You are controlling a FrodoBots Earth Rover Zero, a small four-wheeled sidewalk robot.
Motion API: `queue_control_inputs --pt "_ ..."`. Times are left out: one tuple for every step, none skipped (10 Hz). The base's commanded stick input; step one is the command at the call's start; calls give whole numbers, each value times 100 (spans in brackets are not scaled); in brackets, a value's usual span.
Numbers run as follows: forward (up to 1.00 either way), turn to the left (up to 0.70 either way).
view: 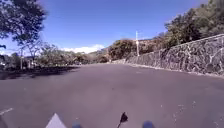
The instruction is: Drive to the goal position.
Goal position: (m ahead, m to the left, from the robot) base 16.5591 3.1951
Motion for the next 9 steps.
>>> queue_control_inputs --pt "0 0" --pt "0 0" --pt "0 0" --pt "0 0" --pt "5 0" --pt "37 0" --pt "68 0" --pt "85 0" --pt "85 0"
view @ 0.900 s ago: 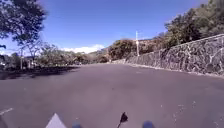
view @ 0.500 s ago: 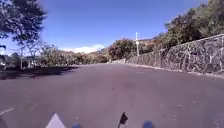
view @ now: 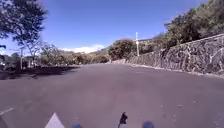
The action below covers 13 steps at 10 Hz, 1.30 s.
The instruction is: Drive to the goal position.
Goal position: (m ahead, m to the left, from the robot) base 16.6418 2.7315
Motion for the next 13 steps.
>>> queue_control_inputs --pt "85 0" --pt "85 0" --pt "85 0" --pt "85 0" --pt "85 0" --pt "85 0" --pt "85 0" --pt "85 0" --pt "85 0" --pt "85 0" --pt "85 0" --pt "85 0" --pt "85 0"
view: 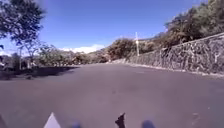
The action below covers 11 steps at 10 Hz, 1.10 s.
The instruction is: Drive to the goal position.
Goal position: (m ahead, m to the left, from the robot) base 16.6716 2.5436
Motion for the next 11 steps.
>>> queue_control_inputs --pt "85 0" --pt "85 0" --pt "85 0" --pt "85 0" --pt "85 0" --pt "85 0" --pt "85 0" --pt "85 0" --pt "85 0" --pt "85 0" --pt "85 0"
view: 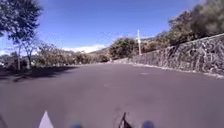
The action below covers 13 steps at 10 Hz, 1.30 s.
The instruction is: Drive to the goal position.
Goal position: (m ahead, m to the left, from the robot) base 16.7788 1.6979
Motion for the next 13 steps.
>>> queue_control_inputs --pt "85 0" --pt "85 0" --pt "85 0" --pt "85 0" --pt "85 0" --pt "85 0" --pt "85 0" --pt "85 0" --pt "85 0" --pt "85 0" --pt "85 0" --pt "85 0" --pt "85 0"
